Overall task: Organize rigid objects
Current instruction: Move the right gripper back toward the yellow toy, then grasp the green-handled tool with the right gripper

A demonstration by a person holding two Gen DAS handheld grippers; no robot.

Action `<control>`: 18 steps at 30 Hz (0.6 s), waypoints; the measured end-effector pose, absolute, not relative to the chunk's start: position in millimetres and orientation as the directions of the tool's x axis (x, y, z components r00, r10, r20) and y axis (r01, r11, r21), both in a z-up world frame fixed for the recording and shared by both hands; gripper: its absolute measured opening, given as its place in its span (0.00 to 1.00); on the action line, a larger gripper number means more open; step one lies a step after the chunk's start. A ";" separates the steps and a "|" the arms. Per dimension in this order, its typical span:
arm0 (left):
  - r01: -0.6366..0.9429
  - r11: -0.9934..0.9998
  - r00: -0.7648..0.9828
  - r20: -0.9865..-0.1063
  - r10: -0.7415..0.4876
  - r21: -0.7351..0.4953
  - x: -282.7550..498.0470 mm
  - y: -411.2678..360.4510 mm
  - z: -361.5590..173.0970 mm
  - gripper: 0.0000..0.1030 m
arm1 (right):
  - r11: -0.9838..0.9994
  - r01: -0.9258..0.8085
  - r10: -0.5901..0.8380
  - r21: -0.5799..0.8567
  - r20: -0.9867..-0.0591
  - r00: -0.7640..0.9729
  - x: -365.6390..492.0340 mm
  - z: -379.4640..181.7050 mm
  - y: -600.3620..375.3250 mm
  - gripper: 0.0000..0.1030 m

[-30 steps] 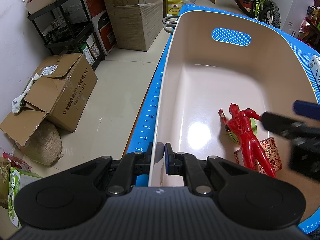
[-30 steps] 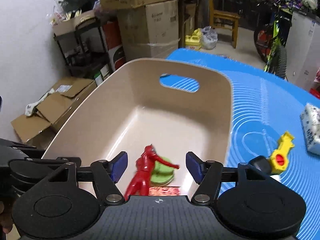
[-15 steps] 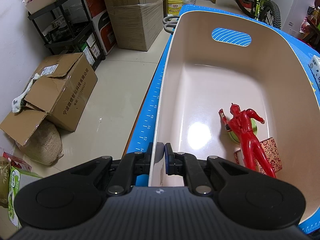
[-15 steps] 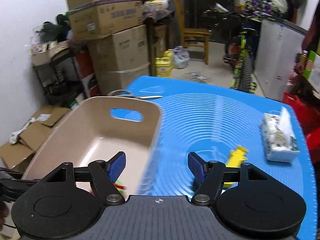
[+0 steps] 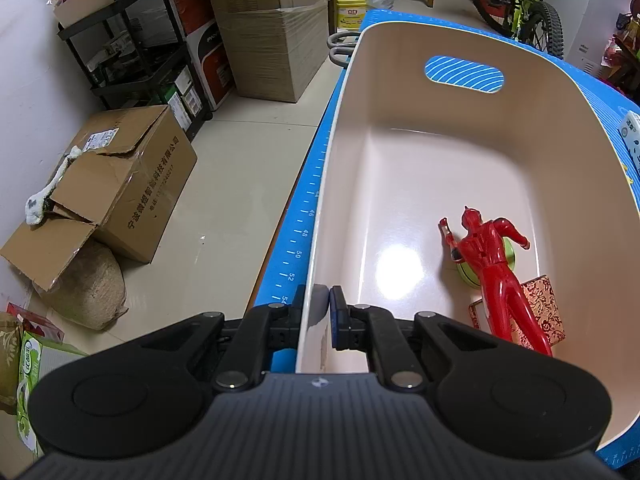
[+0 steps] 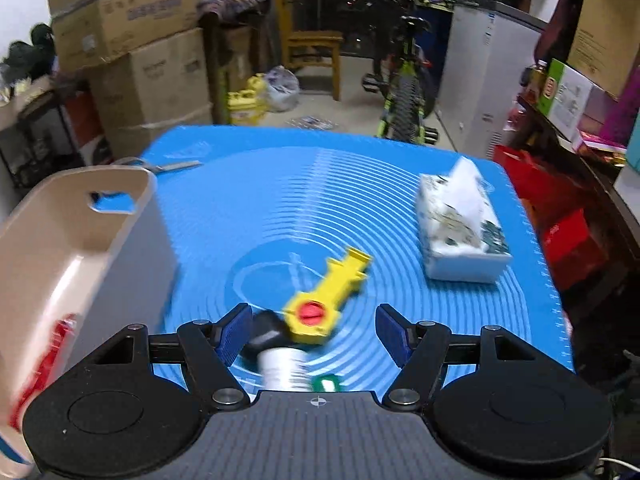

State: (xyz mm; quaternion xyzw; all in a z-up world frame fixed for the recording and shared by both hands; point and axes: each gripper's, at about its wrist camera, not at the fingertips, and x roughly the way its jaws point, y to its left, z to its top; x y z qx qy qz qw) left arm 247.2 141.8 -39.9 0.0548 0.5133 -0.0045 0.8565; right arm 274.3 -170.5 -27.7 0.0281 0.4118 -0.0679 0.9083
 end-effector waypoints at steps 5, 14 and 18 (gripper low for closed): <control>0.063 0.994 0.473 -0.880 0.049 0.090 247.4 143.0 -39.8 0.12 | 0.988 0.157 -0.106 -0.014 -0.798 0.593 274.9 -52.4 -188.4 0.71; 0.061 0.994 0.473 -0.879 0.053 0.093 246.1 142.4 -40.3 0.13 | 0.993 0.112 -0.093 -0.040 -0.850 0.518 270.5 -79.0 -199.4 0.70; 0.061 0.994 0.474 -0.879 0.053 0.093 246.1 142.3 -40.3 0.13 | 0.996 0.086 -0.063 -0.024 -0.869 0.490 270.0 -88.7 -200.1 0.69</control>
